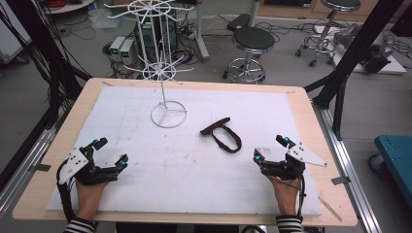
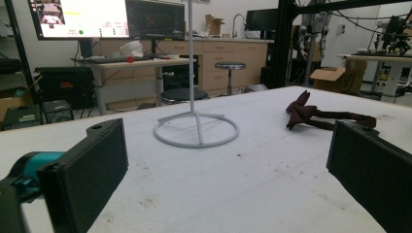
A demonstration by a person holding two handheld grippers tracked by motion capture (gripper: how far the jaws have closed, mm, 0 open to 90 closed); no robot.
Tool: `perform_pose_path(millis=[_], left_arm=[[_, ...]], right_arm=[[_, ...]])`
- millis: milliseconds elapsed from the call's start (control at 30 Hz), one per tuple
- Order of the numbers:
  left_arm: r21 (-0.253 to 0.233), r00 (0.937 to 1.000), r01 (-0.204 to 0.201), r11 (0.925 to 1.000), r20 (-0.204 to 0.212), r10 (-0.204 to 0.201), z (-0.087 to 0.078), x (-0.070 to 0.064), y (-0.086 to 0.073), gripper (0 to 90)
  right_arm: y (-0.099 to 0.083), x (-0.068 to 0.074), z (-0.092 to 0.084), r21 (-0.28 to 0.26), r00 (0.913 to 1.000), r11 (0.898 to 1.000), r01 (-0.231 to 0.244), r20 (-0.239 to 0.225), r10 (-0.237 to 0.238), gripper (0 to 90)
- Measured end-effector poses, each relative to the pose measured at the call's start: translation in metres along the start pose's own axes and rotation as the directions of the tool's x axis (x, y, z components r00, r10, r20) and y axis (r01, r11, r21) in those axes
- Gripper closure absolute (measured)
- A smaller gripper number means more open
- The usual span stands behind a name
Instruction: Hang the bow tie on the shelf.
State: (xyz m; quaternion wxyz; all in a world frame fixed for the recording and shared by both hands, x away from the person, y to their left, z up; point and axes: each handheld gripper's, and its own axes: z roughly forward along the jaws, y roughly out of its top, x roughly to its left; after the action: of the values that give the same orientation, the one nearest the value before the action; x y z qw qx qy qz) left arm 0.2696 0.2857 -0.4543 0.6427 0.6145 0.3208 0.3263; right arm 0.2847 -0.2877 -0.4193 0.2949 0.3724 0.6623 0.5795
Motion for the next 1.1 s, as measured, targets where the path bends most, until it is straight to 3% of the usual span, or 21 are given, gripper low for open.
perform_pose_path(millis=[167, 367, 567, 667, 933, 967, 1000, 1100], left_arm=[[0.0, 1.0, 0.001, 1.0, 0.001, -0.001, 0.0, 0.0, 0.0, 1.7], [0.0, 1.0, 0.001, 1.0, 0.001, -0.001, 0.0, 0.0, 0.0, 1.7], [-0.001, 1.0, 0.001, 1.0, 0.0, -0.001, 0.0, 0.0, 0.0, 1.7], [0.001, 1.0, -0.001, 1.0, 0.0, 0.001, 0.0, 0.0, 0.0, 1.7], [0.0, 1.0, 0.002, 1.0, 0.0, -0.002, 0.0, 0.0, 0.0, 1.7], [0.0, 1.0, 0.002, 1.0, 0.0, -0.002, 0.0, 0.0, 0.0, 1.7], [0.0, 1.0, 0.001, 1.0, 0.0, -0.001, 0.0, 0.0, 0.0, 1.7], [0.001, 1.0, 0.001, 1.0, 0.0, -0.001, 0.0, 0.0, 0.0, 1.7]], right_arm=[[0.018, -0.003, 0.008, 0.024, 0.999, 0.999, 0.029, -0.034, -0.028, 0.7], [0.044, -0.007, 0.024, 0.092, 0.9933, 0.993, 0.077, -0.092, -0.069, 0.7], [0.063, -0.012, 0.044, 0.15, 0.9818, 0.98, 0.128, -0.159, -0.103, 0.7], [0.073, -0.018, 0.056, 0.16, 0.9714, 0.974, 0.159, -0.202, -0.125, 0.7], [0.086, -0.032, 0.075, 0.196, 0.9597, 0.966, 0.166, -0.258, -0.112, 0.7], [0.087, -0.034, 0.078, 0.196, 0.9561, 0.966, 0.166, -0.272, -0.109, 0.7], [0.091, -0.037, 0.083, 0.216, 0.949, 0.96, 0.18, -0.295, -0.111, 0.7], [0.094, -0.039, 0.088, 0.224, 0.9429, 0.955, 0.197, -0.31, -0.122, 0.7]])
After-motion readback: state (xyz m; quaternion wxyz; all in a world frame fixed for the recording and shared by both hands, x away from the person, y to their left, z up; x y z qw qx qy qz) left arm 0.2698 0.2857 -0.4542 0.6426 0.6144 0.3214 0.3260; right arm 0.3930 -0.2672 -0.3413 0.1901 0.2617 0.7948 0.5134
